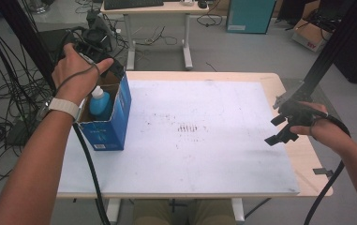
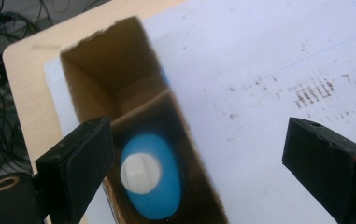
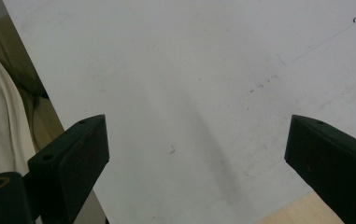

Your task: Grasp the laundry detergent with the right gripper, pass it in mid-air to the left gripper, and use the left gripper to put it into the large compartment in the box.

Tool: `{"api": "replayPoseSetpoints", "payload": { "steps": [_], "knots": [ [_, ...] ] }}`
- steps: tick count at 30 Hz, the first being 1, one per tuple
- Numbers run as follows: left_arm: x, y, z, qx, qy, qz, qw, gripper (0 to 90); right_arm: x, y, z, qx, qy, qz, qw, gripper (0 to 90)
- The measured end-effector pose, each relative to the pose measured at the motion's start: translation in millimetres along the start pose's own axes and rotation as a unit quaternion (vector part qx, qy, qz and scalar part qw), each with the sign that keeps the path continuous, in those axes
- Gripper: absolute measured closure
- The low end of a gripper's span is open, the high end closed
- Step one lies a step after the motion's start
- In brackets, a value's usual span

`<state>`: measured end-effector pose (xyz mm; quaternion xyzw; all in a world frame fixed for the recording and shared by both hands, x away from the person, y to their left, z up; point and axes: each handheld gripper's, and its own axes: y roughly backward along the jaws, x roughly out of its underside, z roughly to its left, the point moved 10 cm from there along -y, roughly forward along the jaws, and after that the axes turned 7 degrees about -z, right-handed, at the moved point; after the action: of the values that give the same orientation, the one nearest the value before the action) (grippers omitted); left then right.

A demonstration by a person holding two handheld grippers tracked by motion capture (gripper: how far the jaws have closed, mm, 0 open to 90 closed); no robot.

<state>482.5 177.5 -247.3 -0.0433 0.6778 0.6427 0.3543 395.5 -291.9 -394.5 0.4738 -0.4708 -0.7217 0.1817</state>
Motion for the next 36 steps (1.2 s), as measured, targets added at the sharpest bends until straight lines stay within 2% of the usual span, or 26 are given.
{"api": "replayPoseSetpoints", "payload": {
  "steps": [3,6,7,12,13,14,16,17,18,19,20,23,24,28,36],
  "knots": [
    [-6.6,1.5,-6.5,0.006,-0.03,0.004,0.9995,9.3,-0.3,2.1,-0.7,0.001,0.001,0.001,1.0,6.3],
    [-12.5,1.7,-15.2,0.022,-0.053,0.005,0.9984,9.3,0.4,3.5,-1.4,0.001,-0.002,0.004,1.0,6.3],
    [-16.0,0.8,-19.4,0.023,-0.059,-0.002,0.998,9.2,0.7,4.1,-2.2,0.001,0.001,0.005,1.0,6.3],
    [-26.6,-0.7,-36.9,0.042,-0.104,-0.004,0.9936,9.1,1.2,5.7,-3.1,0.002,-0.003,0.003,1.0,6.3],
    [-29.4,-1.9,-42.0,0.043,-0.105,-0.009,0.9934,9.1,1.3,5.9,-3.2,0.002,-0.002,0.003,1.0,6.3],
    [-30.6,-1.3,-43.9,0.045,-0.127,-0.002,0.9909,9.1,1.3,6.2,-3.0,0.001,-0.002,0.004,1.0,6.3],
    [-34.9,-2.0,-52.4,0.055,-0.151,-0.002,0.987,9.1,1.5,6.7,-2.4,0.001,-0.003,0.004,1.0,6.3],
    [-34.8,-2.0,-55.1,0.06,-0.158,0.004,0.9857,9.1,1.3,6.6,-2.4,0.002,-0.005,0.001,1.0,6.3],
    [-36.5,-3.7,-59.9,0.063,-0.158,-0.002,0.9854,9.2,1.5,7.0,-2.5,0.002,-0.004,0.002,1.0,6.3],
    [-36.9,-4.3,-63.1,0.068,-0.176,0.004,0.9821,9.2,1.5,7.2,-2.5,0.002,-0.005,0.001,1.0,6.3],
    [-36.9,-5.6,-66.8,0.075,-0.184,0.007,0.98,9.2,2.0,7.8,-2.8,0.002,-0.003,0.002,1.0,6.3],
    [-35.5,-11.0,-75.8,0.08,-0.208,0.014,0.9747,9.2,3.0,7.9,-1.9,0.002,-0.006,0.003,1.0,6.3],
    [-34.5,-13.3,-79.7,0.082,-0.219,0.018,0.9721,9.2,3.1,8.0,-1.6,0.002,-0.006,0.003,1.0,6.3],
    [-33.6,-17.9,-92.0,0.095,-0.243,0.022,0.9651,8.4,3.7,8.7,-1.3,0.002,-0.005,0.005,1.0,6.3],
    [-30.9,-22.5,-108.8,0.111,-0.268,0.026,0.9566,7.6,3.0,9.2,-0.3,0.004,-0.007,0.003,1.0,6.3]
  ]
}}
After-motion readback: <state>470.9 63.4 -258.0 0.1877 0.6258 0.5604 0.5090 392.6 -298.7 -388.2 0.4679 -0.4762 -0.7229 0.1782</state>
